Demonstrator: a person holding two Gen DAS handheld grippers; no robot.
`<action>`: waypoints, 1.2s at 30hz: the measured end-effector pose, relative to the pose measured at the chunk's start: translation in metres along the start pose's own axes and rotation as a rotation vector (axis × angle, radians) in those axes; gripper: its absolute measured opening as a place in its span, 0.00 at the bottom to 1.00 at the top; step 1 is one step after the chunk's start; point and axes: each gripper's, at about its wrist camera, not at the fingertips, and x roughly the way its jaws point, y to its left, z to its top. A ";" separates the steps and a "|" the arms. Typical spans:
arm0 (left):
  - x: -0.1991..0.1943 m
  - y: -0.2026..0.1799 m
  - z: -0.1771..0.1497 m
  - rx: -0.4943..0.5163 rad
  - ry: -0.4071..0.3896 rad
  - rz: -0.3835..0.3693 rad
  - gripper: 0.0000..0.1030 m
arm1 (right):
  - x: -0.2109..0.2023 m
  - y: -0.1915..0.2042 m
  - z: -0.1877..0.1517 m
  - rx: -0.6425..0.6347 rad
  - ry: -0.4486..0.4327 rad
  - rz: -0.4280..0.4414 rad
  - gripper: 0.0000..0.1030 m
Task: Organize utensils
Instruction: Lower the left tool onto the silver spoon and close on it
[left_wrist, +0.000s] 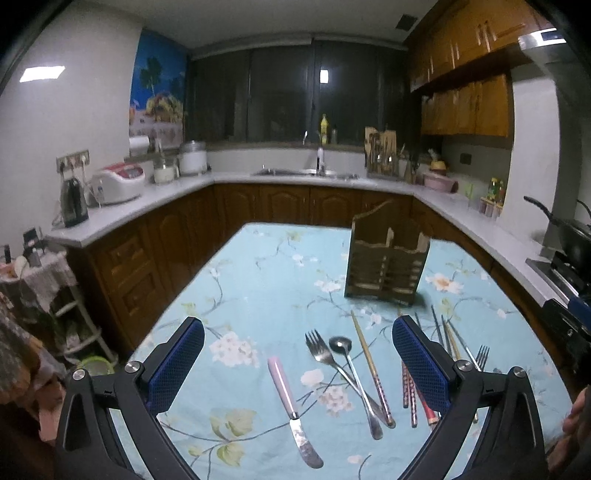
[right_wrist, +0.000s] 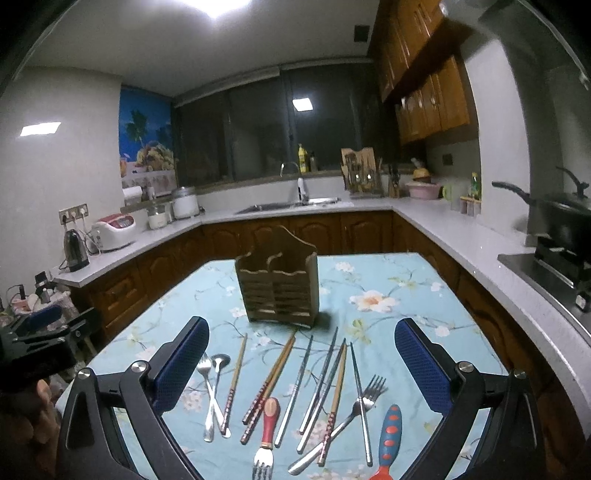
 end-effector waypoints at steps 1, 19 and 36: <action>0.008 0.003 0.001 -0.002 0.030 -0.007 0.99 | 0.005 -0.001 0.000 0.001 0.019 0.000 0.99; 0.122 -0.002 0.029 0.010 0.358 -0.157 0.81 | 0.095 -0.040 -0.026 0.080 0.341 0.010 0.91; 0.235 -0.033 0.020 0.042 0.542 -0.227 0.53 | 0.178 -0.088 -0.033 0.186 0.554 0.035 0.48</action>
